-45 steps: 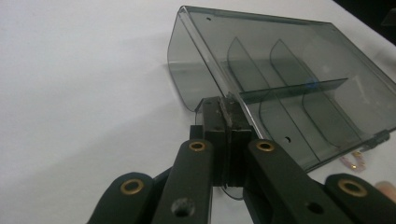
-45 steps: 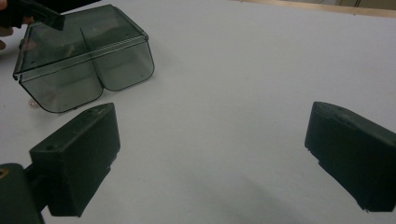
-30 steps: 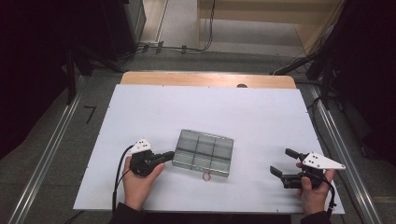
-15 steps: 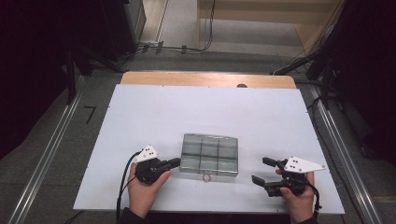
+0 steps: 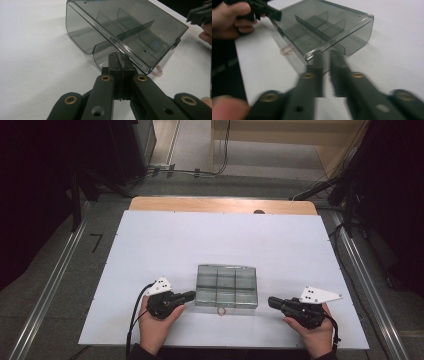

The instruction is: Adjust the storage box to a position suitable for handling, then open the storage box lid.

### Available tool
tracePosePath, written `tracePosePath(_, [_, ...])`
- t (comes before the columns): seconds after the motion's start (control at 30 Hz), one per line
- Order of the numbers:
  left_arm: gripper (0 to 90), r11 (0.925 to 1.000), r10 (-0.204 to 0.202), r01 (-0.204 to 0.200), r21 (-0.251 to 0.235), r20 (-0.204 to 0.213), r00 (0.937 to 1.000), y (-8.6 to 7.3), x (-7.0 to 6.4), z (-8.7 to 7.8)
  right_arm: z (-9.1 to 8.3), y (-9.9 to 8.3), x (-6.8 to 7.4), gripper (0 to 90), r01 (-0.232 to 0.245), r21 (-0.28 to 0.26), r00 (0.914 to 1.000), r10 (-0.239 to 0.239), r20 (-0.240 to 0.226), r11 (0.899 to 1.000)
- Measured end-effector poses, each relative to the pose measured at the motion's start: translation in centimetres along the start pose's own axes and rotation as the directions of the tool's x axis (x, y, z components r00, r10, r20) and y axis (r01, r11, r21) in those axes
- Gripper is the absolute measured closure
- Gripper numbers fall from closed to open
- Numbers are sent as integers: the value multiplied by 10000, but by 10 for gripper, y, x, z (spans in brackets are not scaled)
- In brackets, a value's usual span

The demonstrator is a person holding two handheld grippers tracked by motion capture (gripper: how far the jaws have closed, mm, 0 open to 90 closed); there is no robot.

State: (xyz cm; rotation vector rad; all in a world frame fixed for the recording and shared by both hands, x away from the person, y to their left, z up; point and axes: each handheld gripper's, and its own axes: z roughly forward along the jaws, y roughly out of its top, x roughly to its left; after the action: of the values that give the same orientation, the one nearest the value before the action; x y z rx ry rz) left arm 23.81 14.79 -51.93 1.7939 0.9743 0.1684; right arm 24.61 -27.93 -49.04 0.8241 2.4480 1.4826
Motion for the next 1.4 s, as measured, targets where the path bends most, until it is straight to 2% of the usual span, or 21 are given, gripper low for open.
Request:
tracePosePath(0.07, [900,10000,-24,24,31,118,9999,1,2,-1,-1,5,1,881,184,148,9998,-185,27,9997])
tracePosePath(0.13, [900,9999,-101,105,-135,264,9996,2,4,-3,-2,11,1,882,258,254,9996,-260,74,9993])
tracePosePath(0.2, [900,9999,-18,20,-163,160,9999,6,6,-6,-4,17,1,882,322,321,9995,-322,-6,9990])
tracePosePath(0.4, [900,9996,142,-141,-258,30,9999,20,13,-14,4,35,-4,883,641,1115,9979,-645,-3,9917])
tracePosePath(0.43, [900,9997,206,-208,-144,-124,9997,24,14,-15,5,37,-6,883,564,1085,9984,-560,-76,9925])
tracePosePath(0.5, [900,9997,220,-222,-99,-192,9996,28,18,-14,9,43,-15,883,-13,959,9991,53,-413,9954])
tracePosePath(0.57, [900,9998,55,-59,-195,-175,9998,28,22,-14,11,47,-20,883,-192,928,9997,203,-110,9955])
tracePosePath(0.7, [900,10000,82,-82,34,14,10000,19,23,-11,16,39,-23,883,-81,1129,9992,37,386,9936])
tracePosePath(0.83, [900,9994,2,-10,351,217,9998,11,21,-4,24,22,-30,883,-549,1415,9981,501,368,9884])
tracePosePath(0.97, [900,9983,92,-110,577,307,9995,10,18,-2,38,8,-28,883,-352,1907,9993,330,146,9810])
tracePosePath(1.07, [900,9982,73,-92,600,323,9995,9,18,-2,42,8,-24,883,-146,1993,9998,124,121,9798])
tracePosePath(1.17, [900,9976,116,-143,682,400,9991,8,16,-2,43,9,-21,883,-57,1832,9997,101,-232,9831])
tracePosePath(1.27, [900,9965,188,-221,810,419,9989,8,14,0,45,10,-17,883,13,1835,9993,58,-381,9830])
tracePosePath(1.4, [900,9953,253,-296,925,472,9986,8,12,3,47,12,-16,884,-111,1800,9998,136,-129,9836])
